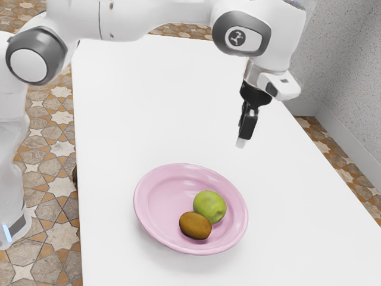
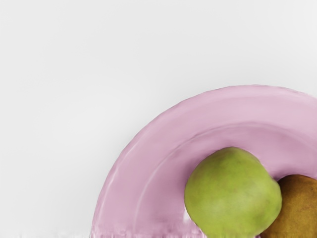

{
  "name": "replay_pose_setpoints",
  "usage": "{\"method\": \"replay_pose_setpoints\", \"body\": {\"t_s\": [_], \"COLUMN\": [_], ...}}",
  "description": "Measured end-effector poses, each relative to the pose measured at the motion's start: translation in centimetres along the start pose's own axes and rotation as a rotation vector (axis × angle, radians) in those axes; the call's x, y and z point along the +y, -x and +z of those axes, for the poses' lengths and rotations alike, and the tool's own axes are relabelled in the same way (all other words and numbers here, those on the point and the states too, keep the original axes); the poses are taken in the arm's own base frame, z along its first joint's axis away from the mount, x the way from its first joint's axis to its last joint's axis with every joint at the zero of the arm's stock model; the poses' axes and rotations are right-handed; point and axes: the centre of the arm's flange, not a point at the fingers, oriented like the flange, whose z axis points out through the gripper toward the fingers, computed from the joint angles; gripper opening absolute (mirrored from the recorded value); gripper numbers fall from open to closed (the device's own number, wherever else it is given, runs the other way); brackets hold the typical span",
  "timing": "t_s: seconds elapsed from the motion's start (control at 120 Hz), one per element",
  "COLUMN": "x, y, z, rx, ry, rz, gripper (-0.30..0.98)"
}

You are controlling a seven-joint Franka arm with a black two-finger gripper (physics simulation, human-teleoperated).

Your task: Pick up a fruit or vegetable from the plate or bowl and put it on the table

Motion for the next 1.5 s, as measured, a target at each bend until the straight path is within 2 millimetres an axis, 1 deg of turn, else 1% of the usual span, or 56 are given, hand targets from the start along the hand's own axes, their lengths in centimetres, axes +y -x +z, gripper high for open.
{"method": "replay_pose_setpoints", "body": {"t_s": [0.075,0.133,0.192,0.233,0.275,0.458,0.542,0.608,0.658,0.775,0.833,0.892,0.992,1.05,1.133,1.2,1.325,1.5], "x": [2.0,3.2,4.5,5.5,6.4,10.4,12.3,13.4,13.1,9.9,9.2,9.8,12.3,12.9,13.0,12.9,12.8,13.0], "y": [1.0,1.6,2.7,3.1,3.2,3.0,3.5,4.8,5.1,5.2,5.6,6.1,6.4,6.5,6.6,7.0,7.3,7.0], "z": [2.0,3.4,4.2,4.9,5.5,6.6,8.3,9.5,10.0,10.6,10.7,10.6,10.4,10.5,10.8,11.7,12.7,13.1], "rx": [-0.038,-0.059,-0.064,-0.066,-0.065,-0.045,-0.050,-0.053,-0.048,-0.033,-0.028,-0.022,-0.014,-0.010,-0.011,-0.019,-0.024,-0.011], "ry": [-0.006,-0.008,-0.011,-0.012,-0.013,-0.002,0.023,0.042,0.051,0.067,0.071,0.073,0.078,0.084,0.098,0.114,0.131,0.144], "rz": [0.081,0.140,0.201,0.245,0.288,0.456,0.519,0.560,0.570,0.539,0.539,0.561,0.624,0.644,0.653,0.654,0.658,0.669], "gripper": [0.68,0.68,0.68,0.68,0.68,0.68,0.68,0.68,0.68,0.68,0.68,0.68,0.68,0.68,0.68,0.68,0.68,0.68]}}
